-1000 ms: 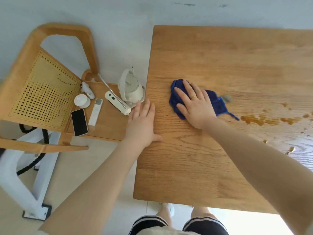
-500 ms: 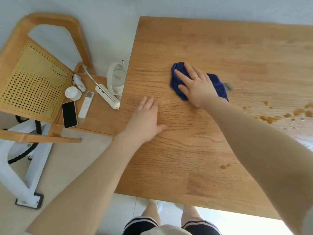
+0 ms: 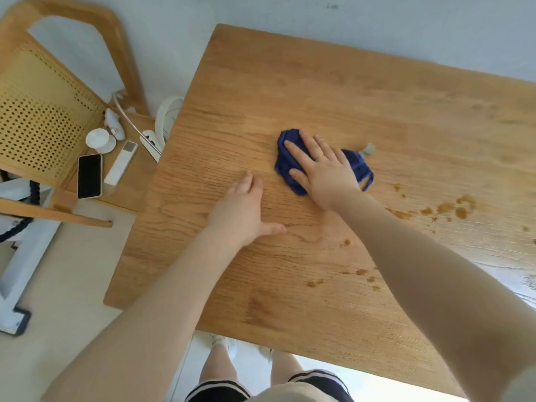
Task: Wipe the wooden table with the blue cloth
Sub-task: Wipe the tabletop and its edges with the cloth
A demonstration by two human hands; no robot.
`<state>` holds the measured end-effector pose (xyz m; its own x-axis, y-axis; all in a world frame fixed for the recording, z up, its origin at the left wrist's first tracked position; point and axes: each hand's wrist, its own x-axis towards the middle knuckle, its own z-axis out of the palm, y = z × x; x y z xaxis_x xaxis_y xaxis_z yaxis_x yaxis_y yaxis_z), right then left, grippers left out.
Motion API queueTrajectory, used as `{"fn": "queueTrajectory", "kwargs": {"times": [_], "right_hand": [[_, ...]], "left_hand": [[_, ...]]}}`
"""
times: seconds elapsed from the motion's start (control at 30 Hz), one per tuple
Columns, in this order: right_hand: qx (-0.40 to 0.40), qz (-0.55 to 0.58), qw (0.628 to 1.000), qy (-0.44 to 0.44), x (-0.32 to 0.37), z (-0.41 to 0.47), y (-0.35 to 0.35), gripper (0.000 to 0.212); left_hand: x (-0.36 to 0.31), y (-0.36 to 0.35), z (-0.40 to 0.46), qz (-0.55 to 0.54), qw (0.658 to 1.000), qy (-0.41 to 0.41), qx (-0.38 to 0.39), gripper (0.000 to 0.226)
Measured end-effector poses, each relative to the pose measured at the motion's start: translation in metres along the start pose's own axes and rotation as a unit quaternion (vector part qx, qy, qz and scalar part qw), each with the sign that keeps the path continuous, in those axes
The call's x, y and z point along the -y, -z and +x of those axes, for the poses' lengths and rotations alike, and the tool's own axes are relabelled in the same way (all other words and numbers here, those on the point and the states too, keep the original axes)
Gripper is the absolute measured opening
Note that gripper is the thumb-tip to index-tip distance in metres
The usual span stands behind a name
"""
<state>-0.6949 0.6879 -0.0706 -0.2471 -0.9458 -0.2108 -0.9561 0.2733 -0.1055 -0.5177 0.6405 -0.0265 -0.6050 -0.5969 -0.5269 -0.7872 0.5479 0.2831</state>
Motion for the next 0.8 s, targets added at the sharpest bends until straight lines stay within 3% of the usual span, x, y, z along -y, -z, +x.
{"fn": "queueTrajectory", "kwargs": {"times": [0.1,0.27,0.37,0.43,0.6,0.8], "right_hand": [[-0.004,-0.041,0.999,-0.023,-0.006,-0.013,-0.002,0.057],[-0.023,-0.056,0.995,0.083,-0.008,-0.083,-0.021,0.057],[-0.021,-0.028,0.995,0.095,-0.017,-0.088,-0.025,0.051],[-0.037,-0.039,0.996,0.070,-0.023,-0.069,-0.022,0.049],[-0.037,-0.016,0.995,-0.089,-0.040,-0.003,-0.005,0.052],[-0.042,-0.020,0.998,0.054,-0.022,-0.079,-0.023,0.053]], "left_hand": [[-0.007,-0.006,0.001,0.025,0.999,0.023,0.002,0.110],[-0.020,-0.014,0.001,0.071,0.996,0.050,0.018,0.114],[-0.022,-0.013,0.002,0.060,0.996,0.057,0.018,0.114],[-0.020,-0.014,0.003,0.064,0.997,0.048,0.012,0.116],[-0.017,-0.017,0.002,0.075,0.996,0.039,-0.001,0.119],[-0.026,-0.012,0.003,0.024,0.999,0.039,0.005,0.115]]}}
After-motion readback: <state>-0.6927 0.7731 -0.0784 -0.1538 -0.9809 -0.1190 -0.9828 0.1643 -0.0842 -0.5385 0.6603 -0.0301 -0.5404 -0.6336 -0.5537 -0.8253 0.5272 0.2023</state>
